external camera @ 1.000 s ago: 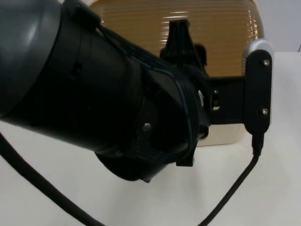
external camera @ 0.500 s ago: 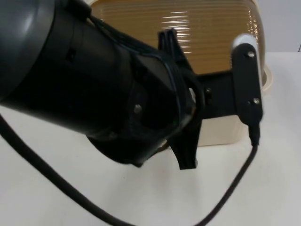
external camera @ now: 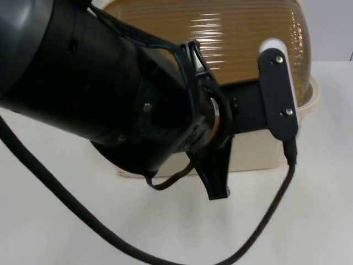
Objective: Open the box lid with the left hand, place the block into the box with the right hand, then close the box lid with the left hand.
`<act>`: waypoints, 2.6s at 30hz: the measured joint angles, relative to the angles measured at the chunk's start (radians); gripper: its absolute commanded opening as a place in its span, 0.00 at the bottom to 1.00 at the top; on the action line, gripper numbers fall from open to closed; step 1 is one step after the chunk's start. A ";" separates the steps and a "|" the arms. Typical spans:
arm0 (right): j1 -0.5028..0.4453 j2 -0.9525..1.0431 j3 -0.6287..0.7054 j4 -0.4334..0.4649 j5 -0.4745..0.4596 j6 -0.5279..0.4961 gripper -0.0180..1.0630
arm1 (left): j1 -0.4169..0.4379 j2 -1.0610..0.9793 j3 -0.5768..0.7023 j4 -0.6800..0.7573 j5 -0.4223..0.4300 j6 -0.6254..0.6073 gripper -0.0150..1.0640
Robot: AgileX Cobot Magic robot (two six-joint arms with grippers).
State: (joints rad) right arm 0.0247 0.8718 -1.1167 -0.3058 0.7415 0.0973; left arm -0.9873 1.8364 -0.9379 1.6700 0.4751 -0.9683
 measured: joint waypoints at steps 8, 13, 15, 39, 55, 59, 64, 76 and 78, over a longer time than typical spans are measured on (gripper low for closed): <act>0.000 0.000 0.000 0.000 -0.002 0.000 0.98 | 0.009 0.004 0.000 0.032 -0.020 0.000 0.01; 0.000 0.000 0.000 0.000 -0.002 0.000 0.98 | 0.010 0.012 0.000 0.052 -0.016 0.000 0.01; 0.000 0.000 0.000 0.000 -0.002 0.000 0.98 | 0.010 0.016 0.000 0.053 -0.015 0.000 0.01; 0.000 0.000 0.000 0.000 -0.002 0.012 0.98 | 0.045 0.031 0.000 0.074 0.019 0.000 0.01; 0.000 0.000 0.000 0.000 -0.002 0.015 0.98 | 0.049 0.030 0.000 0.076 0.030 0.000 0.01; 0.000 0.000 0.000 0.000 -0.002 0.015 0.98 | 0.049 0.028 0.000 0.074 0.032 0.000 0.01; 0.000 0.000 0.000 0.000 -0.002 0.015 0.98 | 0.053 0.004 0.000 0.052 0.043 0.000 0.01; 0.000 0.000 0.000 0.000 -0.002 0.015 0.98 | 0.055 0.002 0.000 0.063 0.053 -0.026 0.01; 0.000 0.000 0.000 0.000 -0.002 0.015 0.98 | 0.055 0.002 0.000 0.063 0.053 -0.027 0.01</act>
State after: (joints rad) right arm 0.0247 0.8718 -1.1167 -0.3058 0.7395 0.1128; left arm -0.9319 1.8387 -0.9379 1.7332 0.5282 -0.9957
